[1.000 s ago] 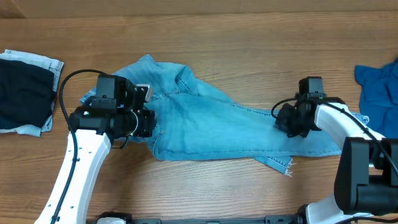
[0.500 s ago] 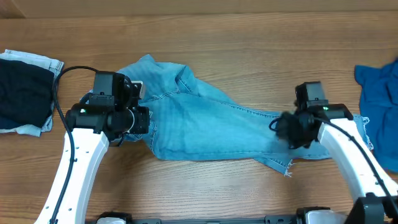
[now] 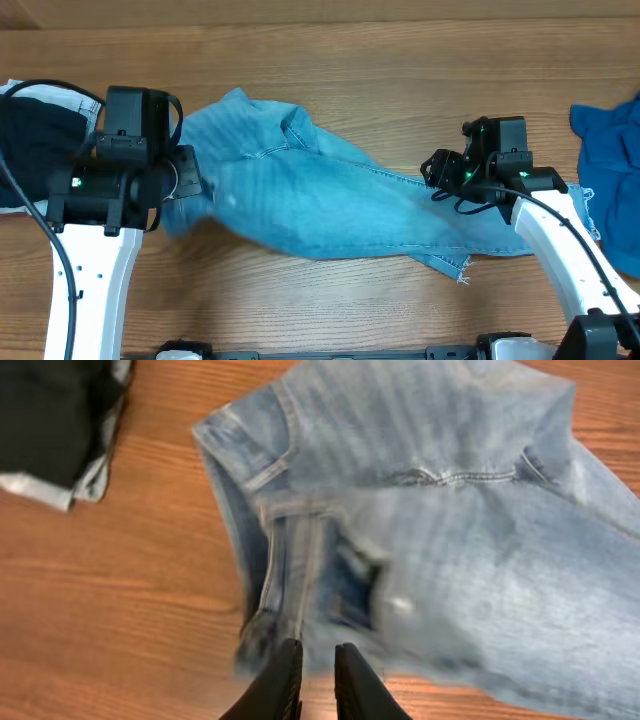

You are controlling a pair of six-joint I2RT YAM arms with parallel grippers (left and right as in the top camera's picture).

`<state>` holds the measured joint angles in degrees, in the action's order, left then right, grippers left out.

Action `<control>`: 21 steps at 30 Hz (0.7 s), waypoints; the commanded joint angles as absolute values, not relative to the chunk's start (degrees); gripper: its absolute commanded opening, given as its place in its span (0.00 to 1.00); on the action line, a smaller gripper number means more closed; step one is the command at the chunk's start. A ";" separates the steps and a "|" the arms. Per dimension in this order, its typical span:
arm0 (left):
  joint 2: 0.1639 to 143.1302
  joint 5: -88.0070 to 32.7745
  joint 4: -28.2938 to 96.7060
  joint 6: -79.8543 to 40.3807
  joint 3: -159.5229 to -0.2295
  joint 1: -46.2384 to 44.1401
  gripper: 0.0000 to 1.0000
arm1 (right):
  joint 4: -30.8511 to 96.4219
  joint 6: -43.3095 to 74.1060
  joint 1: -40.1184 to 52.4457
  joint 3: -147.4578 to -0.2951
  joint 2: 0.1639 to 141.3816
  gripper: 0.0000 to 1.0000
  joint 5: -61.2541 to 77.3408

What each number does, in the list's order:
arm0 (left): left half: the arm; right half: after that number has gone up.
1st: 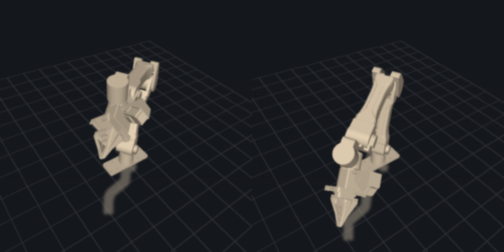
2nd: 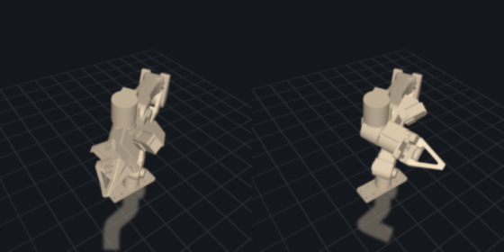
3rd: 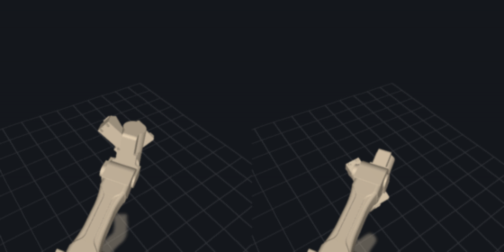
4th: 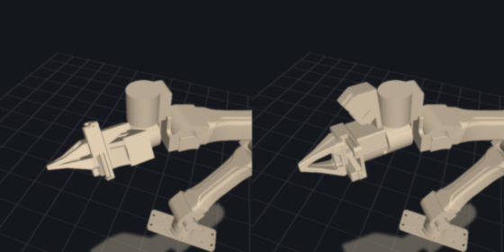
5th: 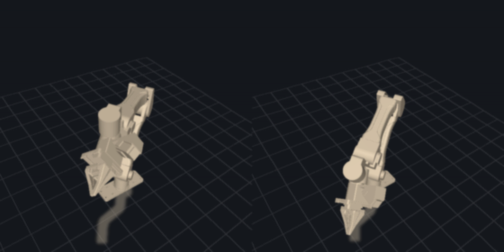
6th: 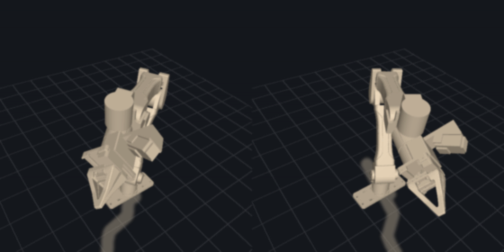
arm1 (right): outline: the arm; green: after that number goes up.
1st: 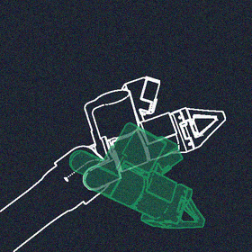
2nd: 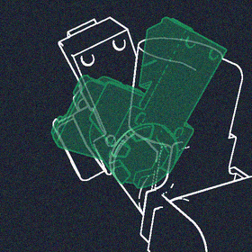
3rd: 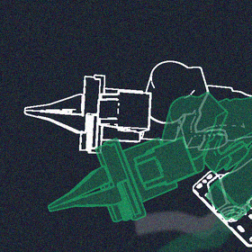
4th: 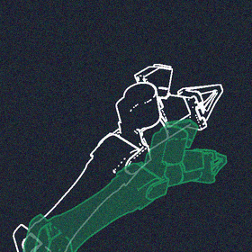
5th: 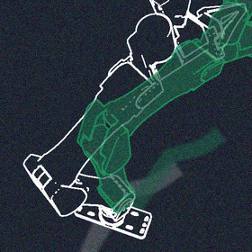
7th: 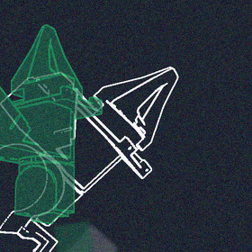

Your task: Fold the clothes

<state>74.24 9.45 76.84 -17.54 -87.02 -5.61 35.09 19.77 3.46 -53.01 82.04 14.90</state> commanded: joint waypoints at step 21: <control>90.72 -16.23 65.91 -1.89 -88.23 -13.65 0.16 | 28.08 23.75 -12.78 -52.84 93.58 0.73 12.05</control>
<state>85.32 -12.73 67.20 -4.91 -87.37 -10.59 29.78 24.88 -13.37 -52.86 93.43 10.35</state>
